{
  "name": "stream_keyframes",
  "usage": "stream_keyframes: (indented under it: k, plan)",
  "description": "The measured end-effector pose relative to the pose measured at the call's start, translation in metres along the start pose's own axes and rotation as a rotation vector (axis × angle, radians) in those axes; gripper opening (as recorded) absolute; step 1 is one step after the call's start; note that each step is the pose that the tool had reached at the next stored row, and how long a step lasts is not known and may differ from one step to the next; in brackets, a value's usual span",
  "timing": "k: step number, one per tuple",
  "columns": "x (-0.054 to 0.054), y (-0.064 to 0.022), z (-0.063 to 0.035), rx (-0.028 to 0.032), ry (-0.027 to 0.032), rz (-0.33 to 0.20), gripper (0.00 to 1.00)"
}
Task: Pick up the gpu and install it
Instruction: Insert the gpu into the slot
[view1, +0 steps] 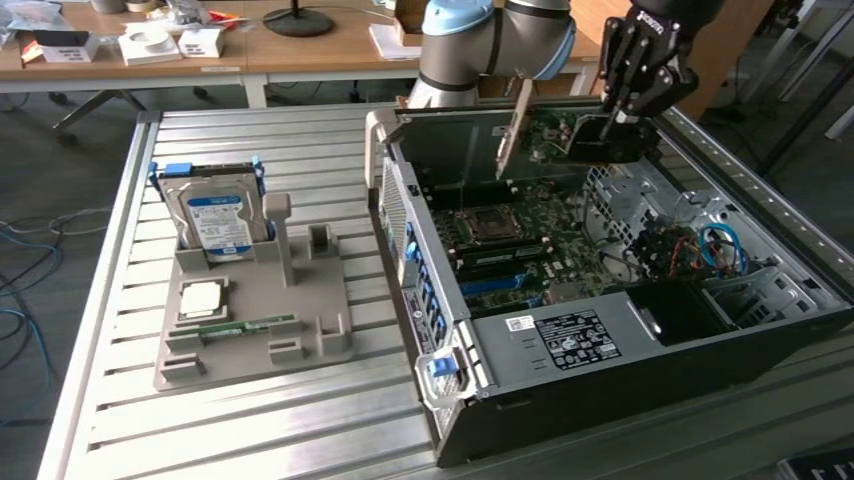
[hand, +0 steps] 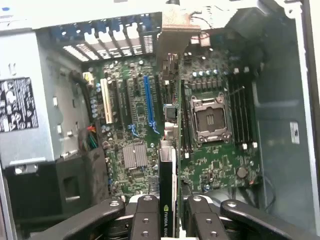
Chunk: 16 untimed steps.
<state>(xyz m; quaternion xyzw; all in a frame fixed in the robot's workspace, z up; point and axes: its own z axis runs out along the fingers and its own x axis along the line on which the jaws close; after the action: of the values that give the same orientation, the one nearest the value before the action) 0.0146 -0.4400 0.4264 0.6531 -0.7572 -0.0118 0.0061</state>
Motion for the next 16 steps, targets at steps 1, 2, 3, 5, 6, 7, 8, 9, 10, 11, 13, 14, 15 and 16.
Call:
stream_keyframes:
  k: [1, 2, 3, 5, 6, 7, 8, 9, 10, 11, 13, 14, 15, 16]
  plan:
    - [0.0000, 0.0000, 0.0001, -0.0001, 0.0005, -0.018, 0.26]
    - [0.0000, 0.0000, 0.0002, -0.0002, 0.0008, -0.036, 0.26]
    - [0.0000, 0.0000, 0.0003, -0.0003, 0.0014, -0.054, 0.26]
    - [0.0000, 0.0000, 0.0005, -0.0006, 0.0023, -0.090, 0.26]
    - [0.0000, 0.0000, 0.0005, -0.0007, 0.0028, -0.109, 0.26]
    - [0.0000, 0.0000, 0.0005, -0.0009, 0.0035, -0.124, 0.26]
    - [-0.0001, -0.0001, 0.0006, -0.0008, 0.0053, -0.132, 0.26]
    - [-0.0001, -0.0001, 0.0006, -0.0008, 0.0069, -0.135, 0.26]
    - [0.0000, -0.0001, 0.0005, -0.0008, 0.0072, -0.135, 0.26]
    - [0.0000, 0.0000, 0.0005, -0.0007, 0.0072, -0.135, 0.26]
    - [0.0002, 0.0014, 0.0007, 0.0021, 0.0071, -0.135, 0.26]
    - [0.0004, 0.0025, 0.0008, 0.0070, 0.0067, -0.136, 0.26]
    - [0.0005, 0.0039, 0.0010, 0.0157, 0.0059, -0.136, 0.26]
    - [0.0007, 0.0052, 0.0012, 0.0253, 0.0050, -0.136, 0.26]
